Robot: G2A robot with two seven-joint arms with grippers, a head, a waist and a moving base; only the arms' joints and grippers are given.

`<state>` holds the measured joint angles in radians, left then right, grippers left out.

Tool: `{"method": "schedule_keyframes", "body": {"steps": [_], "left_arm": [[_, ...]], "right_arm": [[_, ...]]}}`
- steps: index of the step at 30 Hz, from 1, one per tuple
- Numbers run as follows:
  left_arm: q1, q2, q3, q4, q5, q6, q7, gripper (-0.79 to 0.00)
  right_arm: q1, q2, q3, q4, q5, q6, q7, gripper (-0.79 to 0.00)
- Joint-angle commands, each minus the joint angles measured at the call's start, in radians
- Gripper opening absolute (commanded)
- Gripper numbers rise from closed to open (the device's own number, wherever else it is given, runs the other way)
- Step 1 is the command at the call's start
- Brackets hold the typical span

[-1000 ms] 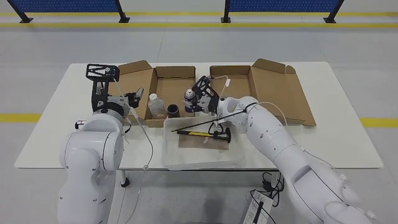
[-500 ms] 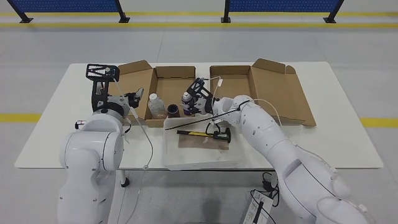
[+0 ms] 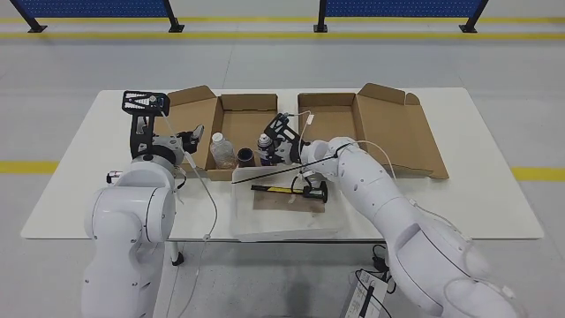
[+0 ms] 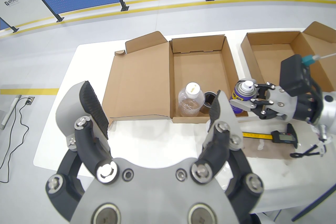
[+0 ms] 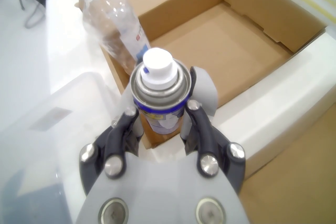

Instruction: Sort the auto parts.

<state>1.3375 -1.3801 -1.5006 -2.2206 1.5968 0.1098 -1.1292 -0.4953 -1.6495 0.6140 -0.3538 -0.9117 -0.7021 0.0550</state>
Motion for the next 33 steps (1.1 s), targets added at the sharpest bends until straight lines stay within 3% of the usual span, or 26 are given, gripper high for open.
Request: {"method": "schedule_keyframes", "body": {"steps": [1, 16, 27, 30, 33], "left_arm": [[0.000, 0.000, 0.000, 0.000, 0.000, 0.000, 0.000, 0.000], [0.000, 0.000, 0.000, 0.000, 0.000, 0.000, 0.000, 0.000], [0.000, 0.000, 0.000, 0.000, 0.000, 0.000, 0.000, 0.000], [0.000, 0.000, 0.000, 0.000, 0.000, 0.000, 0.000, 0.000], [0.000, 0.000, 0.000, 0.000, 0.000, 0.000, 0.000, 0.000]], "right_arm": [[0.002, -0.004, 0.001, 0.009, -0.001, -0.003, -0.003, -0.616], [0.007, -0.020, 0.007, 0.049, -0.013, -0.017, -0.014, -0.529], [0.006, -0.026, 0.014, 0.062, -0.020, -0.023, -0.015, -0.400], [0.006, -0.026, 0.016, 0.064, -0.024, -0.024, -0.018, -0.329], [0.007, -0.026, 0.018, 0.065, -0.027, -0.024, -0.022, -0.360]]}}
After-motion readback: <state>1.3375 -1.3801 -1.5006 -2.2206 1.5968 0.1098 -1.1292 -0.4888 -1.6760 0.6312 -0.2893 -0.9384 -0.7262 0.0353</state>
